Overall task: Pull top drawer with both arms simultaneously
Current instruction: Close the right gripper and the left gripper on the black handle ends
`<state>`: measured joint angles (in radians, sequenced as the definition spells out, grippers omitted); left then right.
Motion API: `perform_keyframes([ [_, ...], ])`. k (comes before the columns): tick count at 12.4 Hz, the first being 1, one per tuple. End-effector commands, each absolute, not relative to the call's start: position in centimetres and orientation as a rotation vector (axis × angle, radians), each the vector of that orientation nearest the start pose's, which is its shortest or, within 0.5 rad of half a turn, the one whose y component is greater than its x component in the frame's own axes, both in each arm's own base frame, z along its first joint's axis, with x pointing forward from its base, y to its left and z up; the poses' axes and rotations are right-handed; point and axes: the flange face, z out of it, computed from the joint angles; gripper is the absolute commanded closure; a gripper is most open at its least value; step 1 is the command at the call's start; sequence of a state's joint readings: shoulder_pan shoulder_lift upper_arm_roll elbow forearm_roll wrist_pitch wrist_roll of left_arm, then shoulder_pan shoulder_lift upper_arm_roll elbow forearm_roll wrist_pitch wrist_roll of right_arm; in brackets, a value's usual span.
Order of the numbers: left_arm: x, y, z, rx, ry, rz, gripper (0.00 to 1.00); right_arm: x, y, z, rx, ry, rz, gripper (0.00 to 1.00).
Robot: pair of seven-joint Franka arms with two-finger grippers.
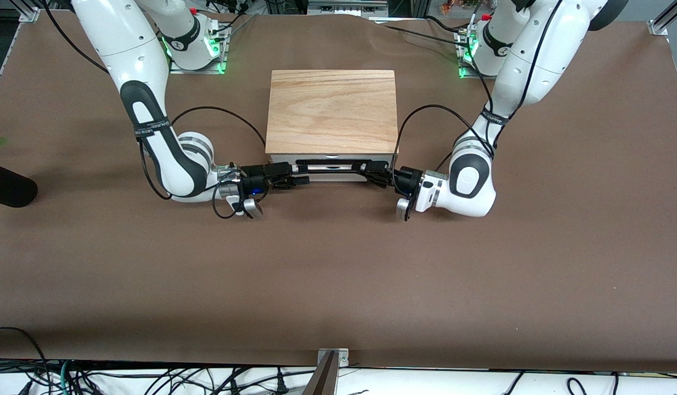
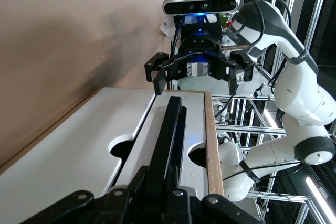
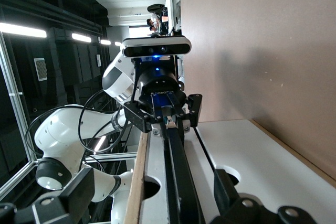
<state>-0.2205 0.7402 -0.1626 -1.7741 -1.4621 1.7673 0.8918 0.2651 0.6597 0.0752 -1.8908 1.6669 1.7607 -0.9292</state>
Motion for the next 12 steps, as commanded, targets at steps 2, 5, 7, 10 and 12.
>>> perform_keyframes([
  [2, 54.9, -31.5, 18.0, 1.637, -0.228, -0.233, 1.00, 52.9, 28.3, 18.0, -1.613, -0.096, 0.130, 0.00],
  [5, 54.9, -31.4, 17.9, 1.637, -0.228, -0.233, 1.00, 52.5, 28.4, 17.9, -1.589, -0.107, 0.145, 0.02],
  [7, 54.9, -31.5, 17.9, 1.637, -0.228, -0.233, 1.00, 52.3, 28.3, 17.5, -1.579, -0.123, 0.137, 0.11],
  [10, 55.0, -31.4, 18.0, 1.636, -0.229, -0.230, 1.00, 52.1, 27.7, 16.3, -1.564, -0.139, 0.116, 0.55],
  [12, 55.0, -31.4, 18.0, 1.636, -0.229, -0.230, 1.00, 52.1, 27.6, 16.1, -1.558, -0.141, 0.114, 0.64],
])
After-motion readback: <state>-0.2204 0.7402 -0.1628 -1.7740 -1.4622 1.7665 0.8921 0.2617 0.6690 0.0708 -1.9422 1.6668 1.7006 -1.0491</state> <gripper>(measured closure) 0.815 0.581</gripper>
